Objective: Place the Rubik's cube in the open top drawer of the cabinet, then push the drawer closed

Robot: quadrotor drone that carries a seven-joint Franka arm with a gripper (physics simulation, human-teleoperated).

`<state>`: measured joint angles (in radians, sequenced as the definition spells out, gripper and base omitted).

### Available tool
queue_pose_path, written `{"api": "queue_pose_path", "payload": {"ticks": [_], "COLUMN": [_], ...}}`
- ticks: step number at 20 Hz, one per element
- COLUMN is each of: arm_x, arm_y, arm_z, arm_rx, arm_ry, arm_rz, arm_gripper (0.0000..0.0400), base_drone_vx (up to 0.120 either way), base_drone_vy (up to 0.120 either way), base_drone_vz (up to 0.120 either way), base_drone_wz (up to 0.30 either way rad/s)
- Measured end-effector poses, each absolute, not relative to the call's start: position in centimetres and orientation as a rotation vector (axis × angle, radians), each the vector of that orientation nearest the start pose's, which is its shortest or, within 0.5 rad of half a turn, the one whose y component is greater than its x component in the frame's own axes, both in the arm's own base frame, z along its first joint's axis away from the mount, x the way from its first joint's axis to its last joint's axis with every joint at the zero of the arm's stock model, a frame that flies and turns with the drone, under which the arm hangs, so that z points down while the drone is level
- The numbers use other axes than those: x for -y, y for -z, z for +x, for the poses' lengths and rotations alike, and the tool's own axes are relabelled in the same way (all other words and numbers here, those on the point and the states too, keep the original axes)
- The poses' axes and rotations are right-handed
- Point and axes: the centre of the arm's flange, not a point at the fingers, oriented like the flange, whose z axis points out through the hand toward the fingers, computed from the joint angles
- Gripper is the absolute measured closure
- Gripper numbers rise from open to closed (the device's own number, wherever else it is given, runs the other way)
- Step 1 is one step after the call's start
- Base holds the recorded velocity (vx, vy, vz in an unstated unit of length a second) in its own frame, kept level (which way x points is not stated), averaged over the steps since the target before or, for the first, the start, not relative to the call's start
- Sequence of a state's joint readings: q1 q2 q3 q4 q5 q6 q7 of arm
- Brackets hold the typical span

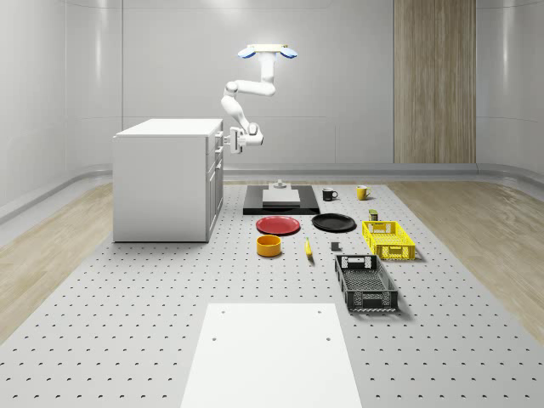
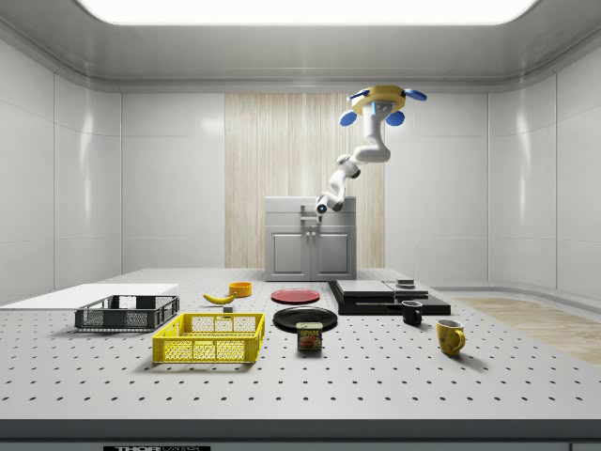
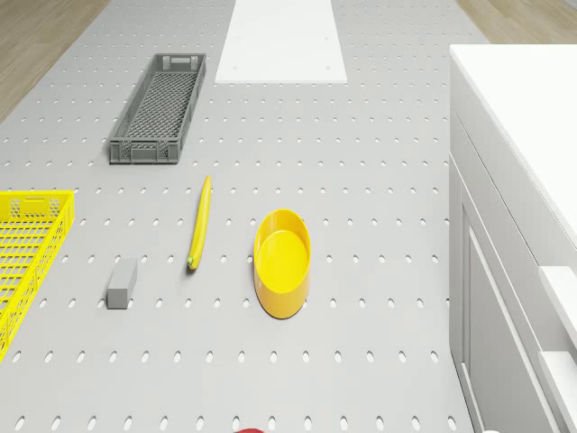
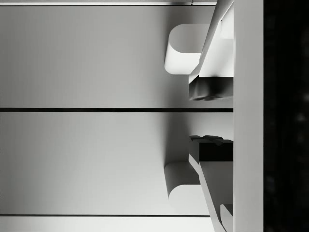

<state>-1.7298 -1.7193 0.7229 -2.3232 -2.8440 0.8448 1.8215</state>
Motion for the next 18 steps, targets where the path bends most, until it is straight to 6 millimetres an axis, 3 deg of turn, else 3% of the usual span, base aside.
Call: {"api": "queue_pose_path", "payload": {"ticks": [18], "arm_x": [-22.02], "arm_y": [-70.34], "arm_z": [34.32], "arm_rx": [-0.610], "arm_ry": [-0.616], "arm_rz": [-1.482], "arm_gripper": [0.0295], "base_drone_vx": [0.000], "base_drone_vy": [0.000], "base_drone_vz": [0.000], "base_drone_wz": [0.000]}}
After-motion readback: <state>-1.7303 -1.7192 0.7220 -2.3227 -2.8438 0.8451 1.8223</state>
